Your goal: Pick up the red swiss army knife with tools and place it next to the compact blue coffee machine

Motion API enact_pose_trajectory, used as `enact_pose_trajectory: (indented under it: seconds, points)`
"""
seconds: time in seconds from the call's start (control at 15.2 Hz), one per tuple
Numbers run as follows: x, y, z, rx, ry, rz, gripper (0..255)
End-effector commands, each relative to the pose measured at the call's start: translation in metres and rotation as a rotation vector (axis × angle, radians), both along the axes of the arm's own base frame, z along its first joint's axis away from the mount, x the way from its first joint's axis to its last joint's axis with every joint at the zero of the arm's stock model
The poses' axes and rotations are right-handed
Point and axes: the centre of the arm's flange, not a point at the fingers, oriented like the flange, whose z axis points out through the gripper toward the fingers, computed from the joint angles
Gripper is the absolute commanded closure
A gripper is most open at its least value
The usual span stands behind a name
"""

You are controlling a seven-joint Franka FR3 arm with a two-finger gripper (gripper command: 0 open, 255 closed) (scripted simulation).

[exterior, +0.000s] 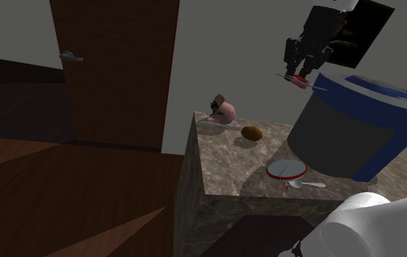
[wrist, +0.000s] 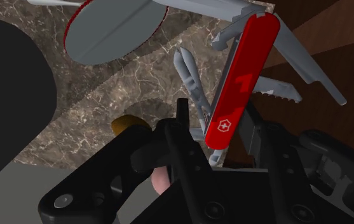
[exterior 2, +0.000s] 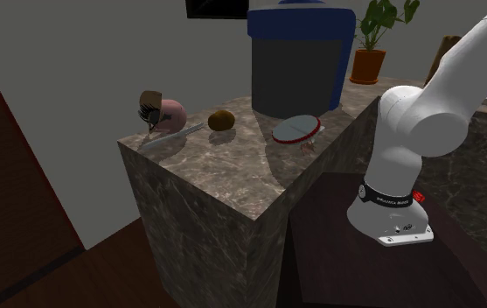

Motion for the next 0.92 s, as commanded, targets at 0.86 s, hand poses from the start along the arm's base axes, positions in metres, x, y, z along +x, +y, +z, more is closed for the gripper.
enact_pose_trajectory:
  seconds: [0.86]
  points:
    - [-0.001, 0.000, 0.080, 0.000, 0.000, 0.000, 255]
